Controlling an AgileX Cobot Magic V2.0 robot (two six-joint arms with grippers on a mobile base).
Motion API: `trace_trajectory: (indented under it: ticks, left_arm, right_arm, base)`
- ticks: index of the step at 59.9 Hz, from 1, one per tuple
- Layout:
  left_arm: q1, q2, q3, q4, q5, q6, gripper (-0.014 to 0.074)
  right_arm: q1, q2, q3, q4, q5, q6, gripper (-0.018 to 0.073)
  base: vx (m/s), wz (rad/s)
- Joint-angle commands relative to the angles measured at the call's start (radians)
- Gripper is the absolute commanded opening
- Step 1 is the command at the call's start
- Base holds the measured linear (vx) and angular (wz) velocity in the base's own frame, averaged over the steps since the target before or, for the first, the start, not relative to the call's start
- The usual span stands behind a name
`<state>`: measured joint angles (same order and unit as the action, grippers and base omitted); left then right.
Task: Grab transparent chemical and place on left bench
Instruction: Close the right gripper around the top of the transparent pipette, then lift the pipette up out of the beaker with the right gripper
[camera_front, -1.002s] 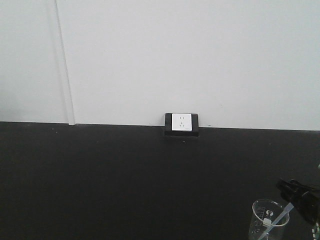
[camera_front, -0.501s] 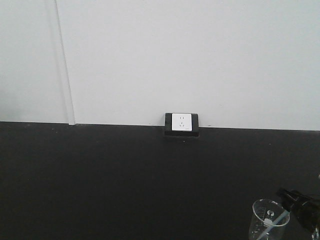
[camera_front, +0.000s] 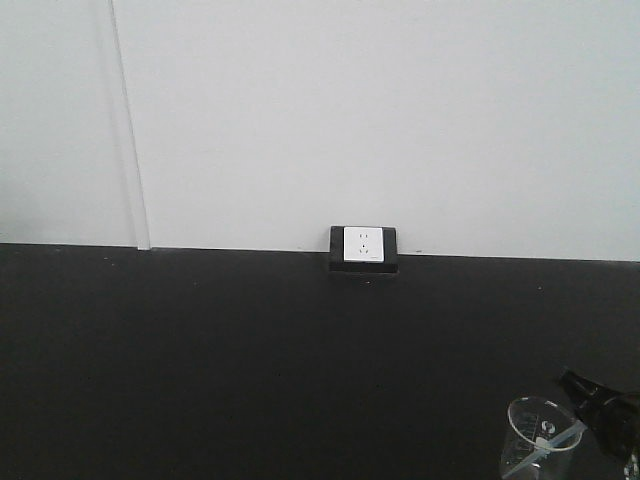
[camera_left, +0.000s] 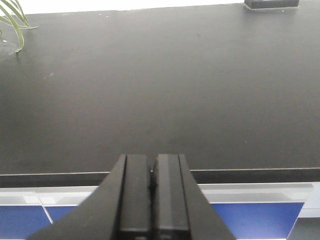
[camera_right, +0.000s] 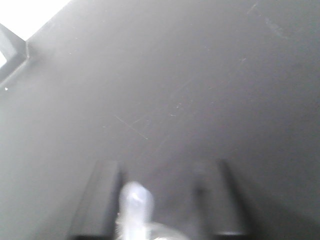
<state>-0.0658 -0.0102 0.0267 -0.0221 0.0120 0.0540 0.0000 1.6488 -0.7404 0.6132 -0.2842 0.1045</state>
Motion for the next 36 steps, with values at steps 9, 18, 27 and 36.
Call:
trace_trajectory:
  ticks: [9, 18, 27, 36]
  left_arm:
    - [-0.002, -0.019, 0.016, -0.001, -0.078, -0.008, -0.0003]
    - [-0.002, -0.019, 0.016, -0.001, -0.078, -0.008, -0.0003]
    - [-0.002, -0.019, 0.016, -0.001, -0.078, -0.008, -0.0003]
    - [-0.002, -0.019, 0.016, -0.001, -0.078, -0.008, -0.0003]
  right_arm:
    - [-0.002, -0.033, -0.029, -0.069, -0.084, 0.001, 0.0047]
    - [-0.002, -0.035, -0.029, -0.154, -0.126, 0.001, -0.0011]
    - [-0.002, -0.047, -0.029, -0.220, -0.193, 0.001, -0.0007]
    - [-0.002, -0.081, -0.029, -0.285, -0.210, 0.000, -0.0006]
  base:
    - [0.00, 0.00]
    - [0.00, 0.00]
    - [0.00, 0.00]
    - [0.00, 0.00]
